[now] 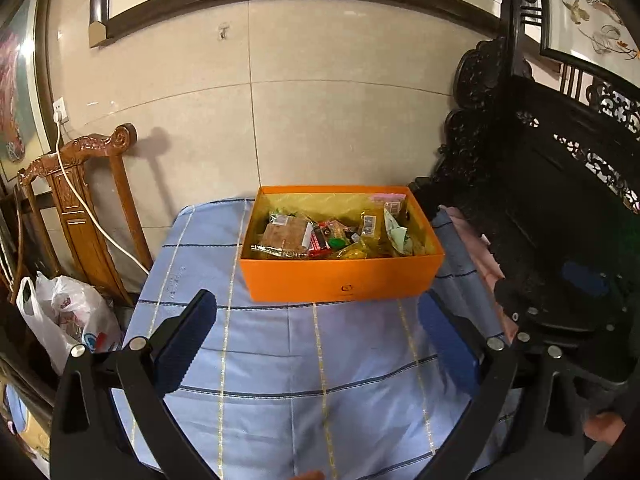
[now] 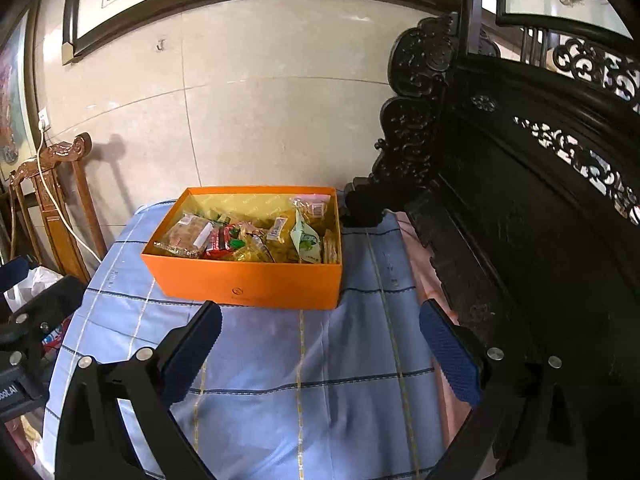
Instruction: Organize snacks
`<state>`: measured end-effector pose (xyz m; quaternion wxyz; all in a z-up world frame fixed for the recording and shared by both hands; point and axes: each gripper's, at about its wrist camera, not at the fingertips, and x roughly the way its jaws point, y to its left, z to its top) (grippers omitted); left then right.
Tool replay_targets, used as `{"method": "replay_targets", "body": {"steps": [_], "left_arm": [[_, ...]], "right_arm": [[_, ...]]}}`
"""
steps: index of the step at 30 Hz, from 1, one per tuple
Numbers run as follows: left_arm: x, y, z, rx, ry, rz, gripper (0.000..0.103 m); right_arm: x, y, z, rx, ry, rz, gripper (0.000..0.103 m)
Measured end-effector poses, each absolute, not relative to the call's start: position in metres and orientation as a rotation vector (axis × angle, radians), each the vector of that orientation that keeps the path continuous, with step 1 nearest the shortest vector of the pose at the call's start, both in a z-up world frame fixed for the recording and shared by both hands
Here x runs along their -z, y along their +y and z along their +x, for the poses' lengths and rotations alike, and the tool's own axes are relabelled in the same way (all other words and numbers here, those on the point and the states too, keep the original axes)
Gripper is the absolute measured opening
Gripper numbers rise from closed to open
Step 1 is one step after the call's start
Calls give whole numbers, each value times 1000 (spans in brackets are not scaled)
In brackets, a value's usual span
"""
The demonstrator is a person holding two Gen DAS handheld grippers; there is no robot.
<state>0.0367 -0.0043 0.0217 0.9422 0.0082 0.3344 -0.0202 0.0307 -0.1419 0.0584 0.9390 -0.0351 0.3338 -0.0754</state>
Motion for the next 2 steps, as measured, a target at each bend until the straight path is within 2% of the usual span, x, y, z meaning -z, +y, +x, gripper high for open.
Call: {"method": "replay_targets", "body": {"steps": [2], "left_arm": [[-21,-7,37,30,677,41,99]], "right_arm": [[-60,-141,31,149,675,-75,99]]}}
